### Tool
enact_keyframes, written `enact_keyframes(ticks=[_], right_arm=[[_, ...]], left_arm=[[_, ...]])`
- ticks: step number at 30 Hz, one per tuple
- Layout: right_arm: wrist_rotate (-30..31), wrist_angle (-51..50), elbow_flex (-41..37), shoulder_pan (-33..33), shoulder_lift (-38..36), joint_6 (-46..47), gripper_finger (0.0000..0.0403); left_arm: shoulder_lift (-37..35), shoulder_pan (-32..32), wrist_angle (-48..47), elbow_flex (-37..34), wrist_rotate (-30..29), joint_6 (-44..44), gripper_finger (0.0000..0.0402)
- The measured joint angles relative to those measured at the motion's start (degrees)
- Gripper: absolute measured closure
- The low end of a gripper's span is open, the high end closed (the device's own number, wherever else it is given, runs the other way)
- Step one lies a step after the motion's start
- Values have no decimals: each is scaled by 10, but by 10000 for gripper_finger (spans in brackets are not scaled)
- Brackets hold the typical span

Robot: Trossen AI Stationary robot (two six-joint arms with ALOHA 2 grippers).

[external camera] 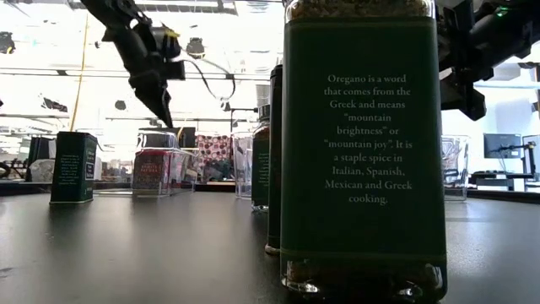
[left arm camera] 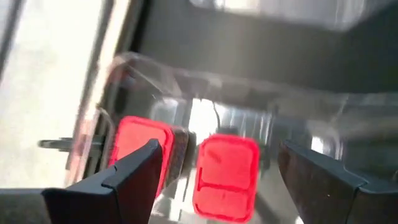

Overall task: Sort spices by type
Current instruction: Put the green seasoning bottle into the right transparent bin

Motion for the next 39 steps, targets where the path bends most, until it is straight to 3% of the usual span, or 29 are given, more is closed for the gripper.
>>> enact_keyframes(ticks=[4, 8, 14, 20, 28, 33, 39], right_arm=[[0, 0, 0, 0, 0, 52, 159], [0, -6, 0, -1, 0, 17, 159], [0, -5, 0, -15, 0, -11, 159], [0, -3, 0, -24, 0, -38, 159], [-49, -3, 0, -22, 0, -100, 159], [-69, -4, 0, -23, 0, -51, 159], [-73, -3, 0, -36, -1, -39, 156]], left_arm=[[-41, -20, 13, 7, 0, -113, 98], [-92, -62, 15, 7, 3, -251, 98], [-160, -197, 72, -13, 6, -396, 98], [-183, -408, 190, -66, -188, -518, 98], [-138, -653, 242, -92, -419, -652, 98], [-98, -735, 242, -92, -450, -729, 98], [-46, -786, 243, -92, -478, -827, 98]])
